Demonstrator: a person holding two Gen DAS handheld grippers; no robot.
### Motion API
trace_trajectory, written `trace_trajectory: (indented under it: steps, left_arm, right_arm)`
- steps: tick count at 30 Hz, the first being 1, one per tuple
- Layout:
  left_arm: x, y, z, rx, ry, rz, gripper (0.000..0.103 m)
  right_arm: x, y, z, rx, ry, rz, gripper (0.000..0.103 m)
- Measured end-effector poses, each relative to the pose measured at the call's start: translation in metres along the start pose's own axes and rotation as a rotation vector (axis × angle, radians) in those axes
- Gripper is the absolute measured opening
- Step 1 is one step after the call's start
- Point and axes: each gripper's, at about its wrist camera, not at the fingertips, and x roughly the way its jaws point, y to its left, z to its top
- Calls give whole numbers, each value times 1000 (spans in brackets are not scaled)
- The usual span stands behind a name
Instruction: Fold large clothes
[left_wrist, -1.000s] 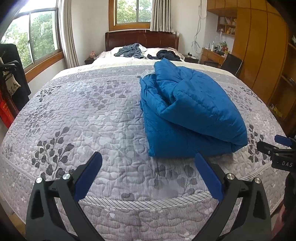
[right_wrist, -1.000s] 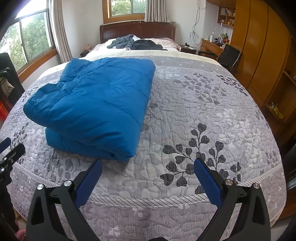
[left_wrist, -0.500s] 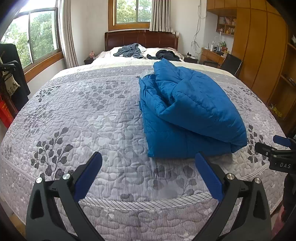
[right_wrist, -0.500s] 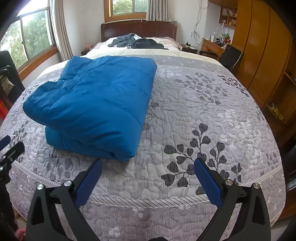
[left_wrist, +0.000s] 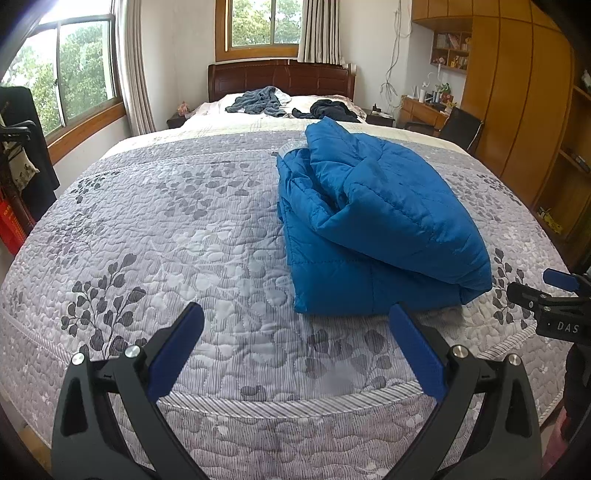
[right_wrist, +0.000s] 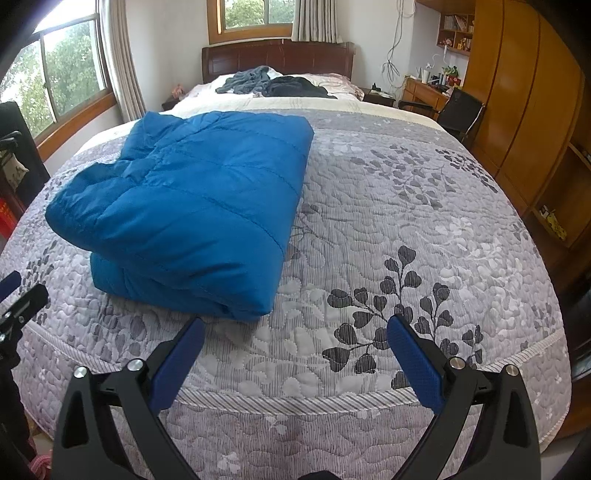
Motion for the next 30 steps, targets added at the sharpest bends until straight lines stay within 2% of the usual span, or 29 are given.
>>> trace_trajectory:
  steps: [30]
  left_arm:
    - [1,-2,-1,4,6,-11,100]
  right_arm:
    - [3,0,1,-9,1,20,99]
